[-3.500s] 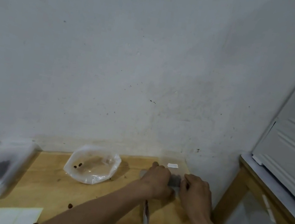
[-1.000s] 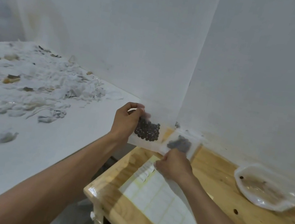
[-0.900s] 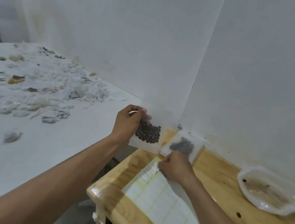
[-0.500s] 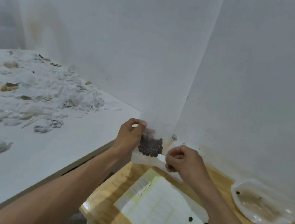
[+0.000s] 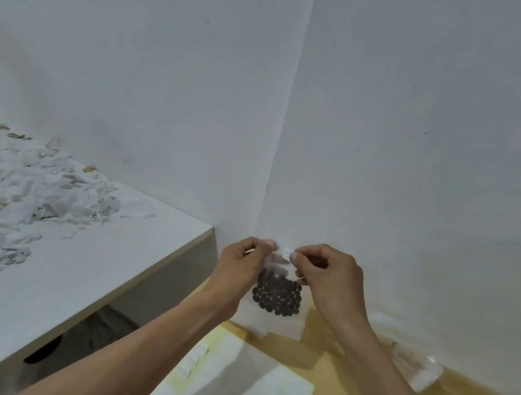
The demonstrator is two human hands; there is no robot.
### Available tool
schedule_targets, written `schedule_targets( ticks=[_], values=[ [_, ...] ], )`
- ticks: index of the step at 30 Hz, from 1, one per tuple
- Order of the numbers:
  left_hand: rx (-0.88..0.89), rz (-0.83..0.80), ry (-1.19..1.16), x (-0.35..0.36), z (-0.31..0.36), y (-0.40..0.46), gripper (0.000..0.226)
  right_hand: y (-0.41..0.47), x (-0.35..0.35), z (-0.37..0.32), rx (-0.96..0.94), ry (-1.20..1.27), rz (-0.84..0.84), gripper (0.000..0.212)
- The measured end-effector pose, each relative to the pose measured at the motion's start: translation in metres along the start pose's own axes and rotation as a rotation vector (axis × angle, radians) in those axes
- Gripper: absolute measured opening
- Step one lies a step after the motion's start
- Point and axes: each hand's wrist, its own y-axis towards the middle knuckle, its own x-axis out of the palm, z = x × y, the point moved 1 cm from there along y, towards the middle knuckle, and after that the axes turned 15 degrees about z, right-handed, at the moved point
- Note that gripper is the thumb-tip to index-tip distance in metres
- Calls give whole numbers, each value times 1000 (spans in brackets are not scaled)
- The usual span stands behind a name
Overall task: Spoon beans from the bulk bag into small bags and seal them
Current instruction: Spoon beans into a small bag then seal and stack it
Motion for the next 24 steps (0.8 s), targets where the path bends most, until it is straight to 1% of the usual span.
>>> schedule_targets(
  ticks=[4, 9, 13, 14, 16, 17, 18, 19, 20, 21, 22, 24],
  values=[
    [10, -22, 5, 16, 1, -4, 24, 4, -11, 4, -28, -33, 34, 5],
    [29, -95, -8, 29, -1, -11, 24, 6, -22, 10, -35, -65, 90, 5],
    [44, -72, 22, 37, -3, -12, 21, 8, -27, 18, -49, -138, 119, 9],
    [41, -69, 24, 39, -2, -13, 19, 7, -29, 20, -54, -164, 153, 16],
    [32, -67, 27, 41, -2, -14, 18, 5, -32, 25, -5, -165, 238, 41],
    [30, -72, 26, 43, -2, -15, 19, 4, -34, 27, 82, -107, 244, 53],
    [28, -82, 21, 44, -1, -15, 19, 4, -36, 29, 205, -1, 210, 61],
    [25, -95, 13, 45, -1, -15, 18, 4, -37, 31, 328, 127, 144, 61],
    [21, -110, 6, 46, -1, -15, 18, 5, -38, 33, 420, 234, 64, 52],
    [17, -124, 1, 47, -1, -15, 18, 5, -39, 34, 461, 291, 9, 39],
    [13, -136, -1, 49, -2, -14, 18, 6, -41, 34, 452, 311, -13, 27],
    [-1, -141, -3, 51, -5, -13, 18, 8, -45, 34, 394, 306, 10, 16]
  ],
)
